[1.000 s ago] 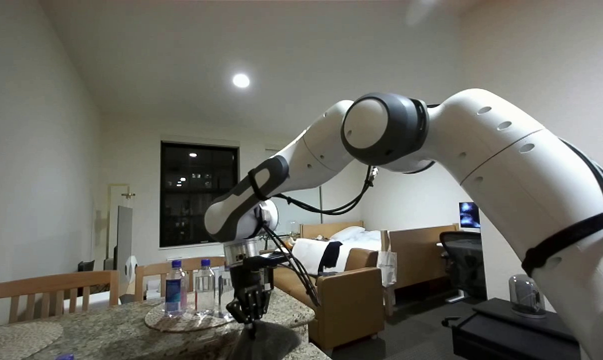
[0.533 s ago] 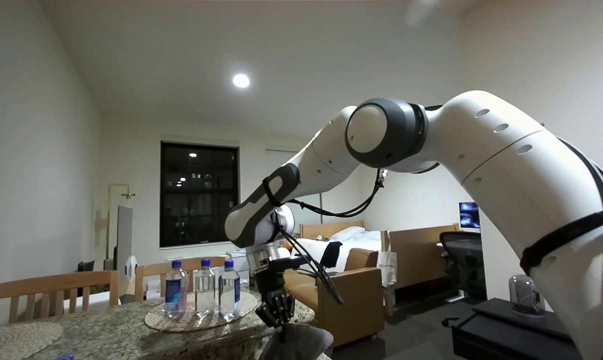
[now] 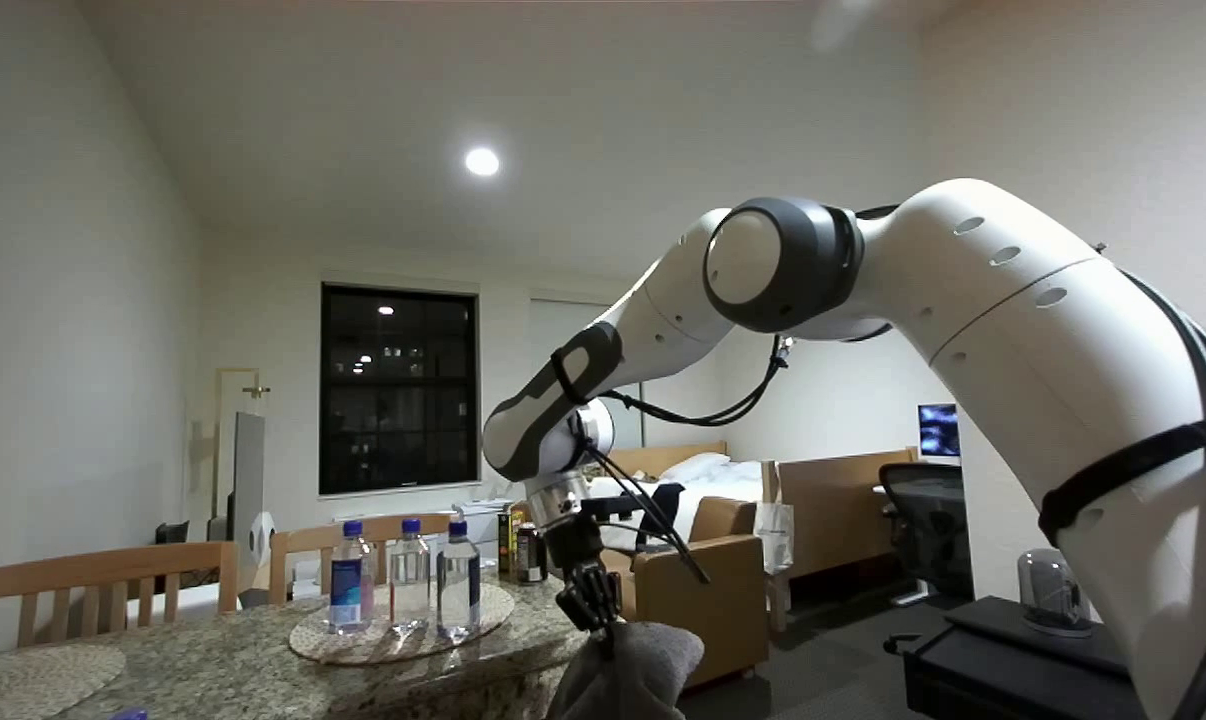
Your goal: Slide the grey mat to the right
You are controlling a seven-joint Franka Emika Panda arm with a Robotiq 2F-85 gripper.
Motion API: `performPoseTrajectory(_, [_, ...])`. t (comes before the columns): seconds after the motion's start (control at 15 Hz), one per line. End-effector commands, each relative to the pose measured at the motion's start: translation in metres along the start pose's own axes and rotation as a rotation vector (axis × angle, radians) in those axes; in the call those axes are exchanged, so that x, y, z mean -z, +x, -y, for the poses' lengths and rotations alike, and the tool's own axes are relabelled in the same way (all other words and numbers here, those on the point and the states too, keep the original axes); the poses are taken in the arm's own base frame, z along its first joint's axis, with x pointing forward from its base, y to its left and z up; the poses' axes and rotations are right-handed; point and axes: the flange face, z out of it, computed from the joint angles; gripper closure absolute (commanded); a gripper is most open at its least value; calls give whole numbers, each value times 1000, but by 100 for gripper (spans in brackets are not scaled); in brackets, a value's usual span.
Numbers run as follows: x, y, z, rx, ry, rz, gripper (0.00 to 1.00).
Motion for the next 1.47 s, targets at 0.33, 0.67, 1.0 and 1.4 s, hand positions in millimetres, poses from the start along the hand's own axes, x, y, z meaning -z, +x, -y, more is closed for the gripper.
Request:
performPoseTrajectory(0.33, [-33, -8, -26, 52, -71, 117, 91])
performPoseTrajectory(0.67, [-47, -8, -34, 95, -134, 195, 90])
performPoseTrajectory(1.0, [-47, -12, -44, 162, -198, 236, 60])
performPoseTrajectory(1.4, [-45, -17, -52, 233, -259, 273, 23])
